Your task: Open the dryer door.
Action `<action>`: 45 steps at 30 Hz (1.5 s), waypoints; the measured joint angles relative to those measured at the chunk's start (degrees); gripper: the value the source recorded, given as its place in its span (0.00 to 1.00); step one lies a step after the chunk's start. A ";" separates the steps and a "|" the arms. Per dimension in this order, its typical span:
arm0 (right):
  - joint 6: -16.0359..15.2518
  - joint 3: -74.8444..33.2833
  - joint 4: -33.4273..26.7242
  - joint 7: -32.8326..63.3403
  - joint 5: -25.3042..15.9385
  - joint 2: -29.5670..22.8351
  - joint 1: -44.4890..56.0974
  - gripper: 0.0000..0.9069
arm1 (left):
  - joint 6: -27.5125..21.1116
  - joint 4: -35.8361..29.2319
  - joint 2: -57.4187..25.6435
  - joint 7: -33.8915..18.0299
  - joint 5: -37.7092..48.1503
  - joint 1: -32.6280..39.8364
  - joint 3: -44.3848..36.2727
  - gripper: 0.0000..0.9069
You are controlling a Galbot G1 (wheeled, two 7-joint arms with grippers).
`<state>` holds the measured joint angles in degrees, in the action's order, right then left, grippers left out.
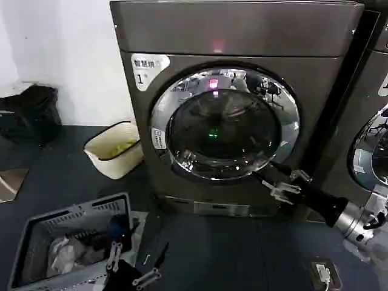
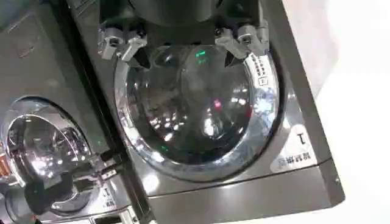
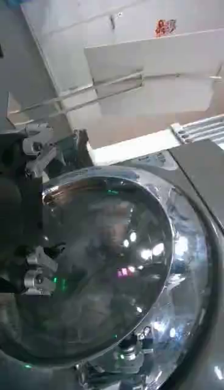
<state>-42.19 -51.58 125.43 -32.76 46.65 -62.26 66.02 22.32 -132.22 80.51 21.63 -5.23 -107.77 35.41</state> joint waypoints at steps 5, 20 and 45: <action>0.00 2.51 -2.30 -1.33 -0.31 -0.15 -3.17 1.00 | -1.34 -0.10 -0.48 -0.45 2.39 0.40 -0.58 1.00; 9.59 15.97 -13.40 -3.38 -12.43 -0.59 -15.35 1.00 | 3.36 -1.19 1.32 -0.62 -1.98 -0.09 -0.90 1.00; 10.51 30.63 -24.87 -1.98 -14.99 -3.64 -28.59 1.00 | 3.49 -0.24 3.20 0.96 -3.13 -0.25 -0.79 1.00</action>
<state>-31.68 -20.95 100.55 -34.74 31.66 -65.89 37.43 25.82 -132.46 83.71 22.58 -8.37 -108.02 34.62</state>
